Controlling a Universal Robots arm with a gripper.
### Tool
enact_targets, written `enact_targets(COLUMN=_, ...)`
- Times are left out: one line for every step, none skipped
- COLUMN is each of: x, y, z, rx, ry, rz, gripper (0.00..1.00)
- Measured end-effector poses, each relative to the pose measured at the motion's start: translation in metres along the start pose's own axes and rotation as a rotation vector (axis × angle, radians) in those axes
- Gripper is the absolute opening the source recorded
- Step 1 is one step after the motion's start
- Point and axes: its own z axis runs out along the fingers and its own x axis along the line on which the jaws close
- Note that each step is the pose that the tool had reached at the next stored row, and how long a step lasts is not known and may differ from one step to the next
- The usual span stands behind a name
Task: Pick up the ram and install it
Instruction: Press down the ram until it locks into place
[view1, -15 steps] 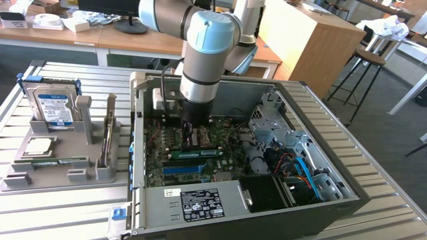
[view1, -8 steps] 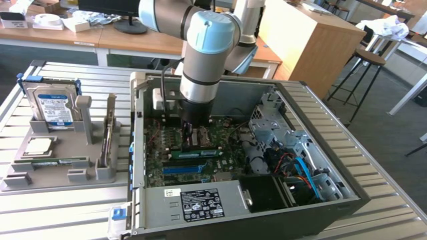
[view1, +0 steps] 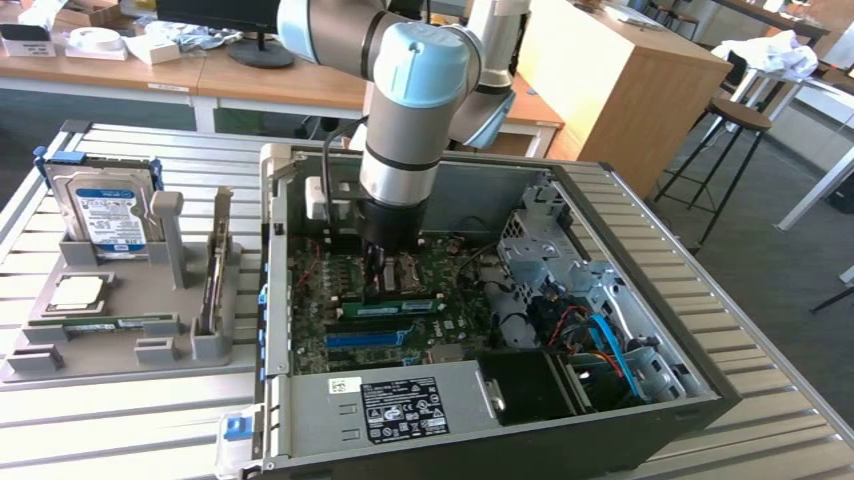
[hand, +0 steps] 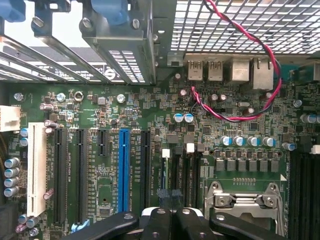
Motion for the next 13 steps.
enact_targets(x=0.000, y=0.0001, z=-0.0018, rx=-0.0007, ry=0.0006, rz=0.000, gripper=0.10)
enact_targets(x=0.000, y=0.0002, z=-0.0039, rx=-0.0013, ry=0.0017, rz=0.000, gripper=0.10)
enact_targets(x=0.000, y=0.0002, z=-0.0056, rx=-0.0013, ry=0.0016, rz=0.000, gripper=0.10)
enact_targets(x=0.000, y=0.0002, z=-0.0075, rx=-0.0013, ry=0.0016, rz=0.000, gripper=0.10)
enact_targets(x=0.000, y=0.0002, z=-0.0097, rx=-0.0013, ry=0.0017, rz=0.000, gripper=0.10)
enact_targets(x=0.000, y=0.0003, z=-0.0122, rx=-0.0014, ry=0.0017, rz=0.000, gripper=0.10)
enact_targets(x=0.000, y=0.0003, z=-0.0149, rx=-0.0014, ry=0.0018, rz=0.000, gripper=0.10)
enact_targets(x=0.000, y=0.0003, z=-0.0179, rx=-0.0013, ry=0.0017, rz=0.000, gripper=0.10)
enact_targets(x=0.000, y=0.0003, z=-0.0207, rx=-0.0013, ry=0.0017, rz=0.000, gripper=0.10)
enact_targets(x=0.000, y=0.0003, z=-0.0236, rx=-0.0014, ry=0.0017, rz=0.000, gripper=0.10)
enact_targets(x=0.000, y=0.0003, z=-0.0263, rx=-0.0014, ry=0.0017, rz=0.000, gripper=0.10)
enact_targets(x=0.000, y=0.0003, z=-0.0291, rx=-0.0014, ry=0.0018, rz=0.000, gripper=0.10)
enact_targets(x=0.001, y=0.0004, z=-0.0318, rx=-0.0014, ry=0.0018, rz=0.000, gripper=0.10)
